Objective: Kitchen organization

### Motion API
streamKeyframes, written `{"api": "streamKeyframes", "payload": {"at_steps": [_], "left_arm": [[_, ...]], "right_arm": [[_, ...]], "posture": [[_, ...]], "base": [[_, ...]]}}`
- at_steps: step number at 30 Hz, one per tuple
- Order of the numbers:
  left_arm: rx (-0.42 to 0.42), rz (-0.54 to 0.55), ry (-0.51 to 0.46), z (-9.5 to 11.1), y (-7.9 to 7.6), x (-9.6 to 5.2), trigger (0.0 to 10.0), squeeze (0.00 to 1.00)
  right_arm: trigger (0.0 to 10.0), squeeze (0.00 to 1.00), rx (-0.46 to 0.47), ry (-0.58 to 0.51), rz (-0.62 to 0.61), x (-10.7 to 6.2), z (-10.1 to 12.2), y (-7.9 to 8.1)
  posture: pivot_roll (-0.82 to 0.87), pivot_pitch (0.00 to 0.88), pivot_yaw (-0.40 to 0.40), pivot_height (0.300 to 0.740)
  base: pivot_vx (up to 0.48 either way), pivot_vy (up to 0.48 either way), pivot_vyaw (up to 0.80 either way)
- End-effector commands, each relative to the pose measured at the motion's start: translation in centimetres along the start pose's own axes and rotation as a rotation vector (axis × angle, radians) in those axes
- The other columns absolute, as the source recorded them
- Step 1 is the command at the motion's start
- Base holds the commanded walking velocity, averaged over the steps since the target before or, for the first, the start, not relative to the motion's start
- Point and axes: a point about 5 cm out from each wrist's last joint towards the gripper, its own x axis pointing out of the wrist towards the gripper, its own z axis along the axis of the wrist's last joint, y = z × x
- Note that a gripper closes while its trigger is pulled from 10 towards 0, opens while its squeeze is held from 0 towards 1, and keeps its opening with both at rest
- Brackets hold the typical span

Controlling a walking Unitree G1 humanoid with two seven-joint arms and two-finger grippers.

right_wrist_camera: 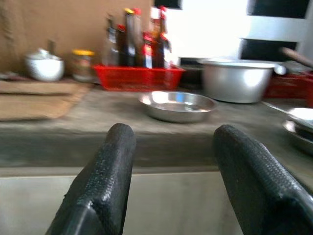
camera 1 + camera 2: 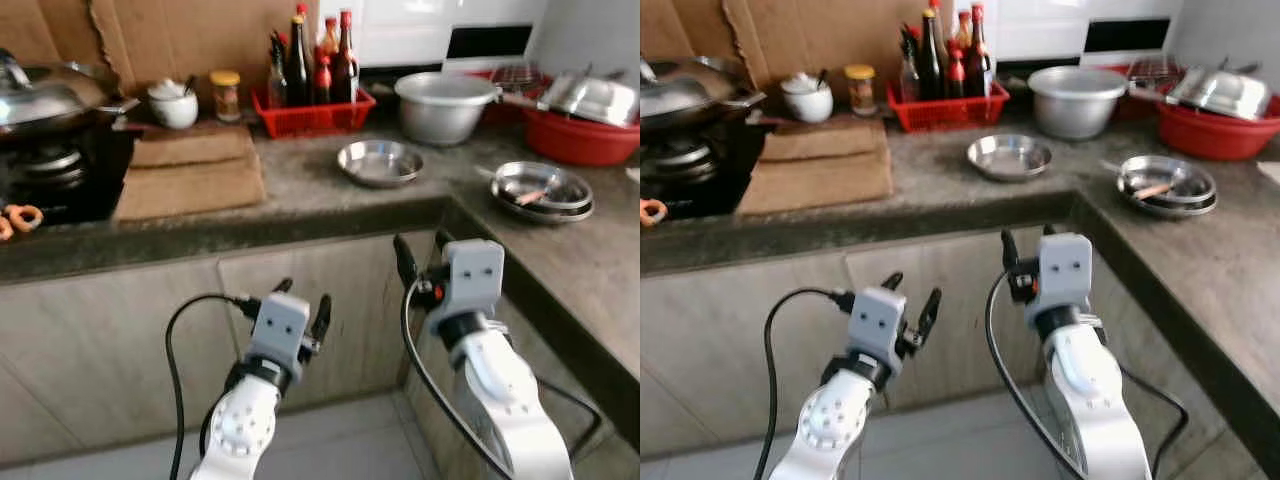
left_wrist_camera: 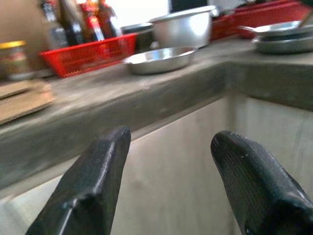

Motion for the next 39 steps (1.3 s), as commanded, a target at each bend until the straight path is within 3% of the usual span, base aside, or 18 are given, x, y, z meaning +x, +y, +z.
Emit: {"api": "streamKeyframes", "payload": {"at_steps": [1, 17, 24, 31, 39], "left_arm": [[0.012, 0.007, -0.006, 0.2, 0.3, -0.1, 10.0, 0.0], [0.006, 0.003, -0.009, 0.3, 0.1, 0.0, 10.0, 0.0], [0.003, 0.005, -0.009, 0.3, 0.1, 0.0, 10.0, 0.0], [-0.001, 0.004, -0.009, 0.3, 0.0, 0.1, 10.0, 0.0], [-0.004, -0.001, -0.009, 0.1, -0.1, 0.2, 10.0, 0.0]], "right_arm": [[10.0, 0.0, 0.015, -0.007, -0.004, 0.2, 0.2, 0.1], [10.0, 0.0, 0.026, 0.008, -0.021, 0.5, 0.0, -0.1], [10.0, 0.0, 0.02, 0.011, -0.011, 0.6, 0.0, 0.0], [10.0, 0.0, 0.011, 0.002, -0.003, 0.9, 0.2, -0.1], [10.0, 0.0, 0.007, 0.016, 0.051, 1.6, 0.3, 0.2]], "posture": [[0.18, 0.003, -0.046, 0.74], [0.18, 0.006, -0.05, 0.74], [0.18, 0.004, -0.051, 0.74], [0.17, 0.003, -0.054, 0.74], [0.17, 0.0, -0.059, 0.74]], "base": [[0.322, 0.0, 0.0], [0.326, 0.0, 0.0], [0.325, 0.0, -0.7], [0.322, 0.0, 0.0], [0.32, 0.0, 0.0]]}}
